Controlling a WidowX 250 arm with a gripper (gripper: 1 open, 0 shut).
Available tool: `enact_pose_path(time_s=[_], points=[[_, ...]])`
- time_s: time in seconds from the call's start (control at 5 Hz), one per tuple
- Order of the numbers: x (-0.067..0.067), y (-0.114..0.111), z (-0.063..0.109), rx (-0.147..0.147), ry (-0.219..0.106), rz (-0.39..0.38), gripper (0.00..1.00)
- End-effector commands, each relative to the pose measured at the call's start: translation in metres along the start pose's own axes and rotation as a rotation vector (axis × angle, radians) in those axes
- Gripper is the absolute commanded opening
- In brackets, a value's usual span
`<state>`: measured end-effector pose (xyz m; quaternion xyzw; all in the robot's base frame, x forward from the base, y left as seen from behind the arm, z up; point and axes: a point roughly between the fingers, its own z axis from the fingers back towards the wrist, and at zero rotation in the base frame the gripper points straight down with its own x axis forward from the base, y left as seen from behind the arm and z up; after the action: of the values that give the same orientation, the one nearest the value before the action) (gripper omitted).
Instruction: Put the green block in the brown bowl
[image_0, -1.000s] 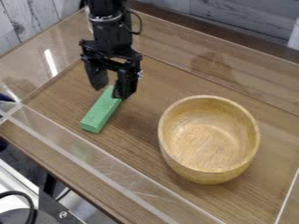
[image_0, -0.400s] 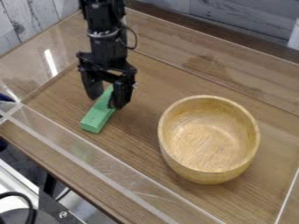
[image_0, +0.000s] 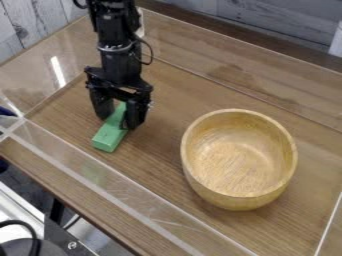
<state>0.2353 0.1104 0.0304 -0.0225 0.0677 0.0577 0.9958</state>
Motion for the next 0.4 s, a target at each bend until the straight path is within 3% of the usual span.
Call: enact_pose_path(time_s=[0.0, 0.2], points=[[0.0053, 0.0048, 0.0055, 0.011, -0.03, 0.012, 0.0], [0.0072, 0.0042, 0.0086, 0.005, -0.037, 0.013, 0.0]])
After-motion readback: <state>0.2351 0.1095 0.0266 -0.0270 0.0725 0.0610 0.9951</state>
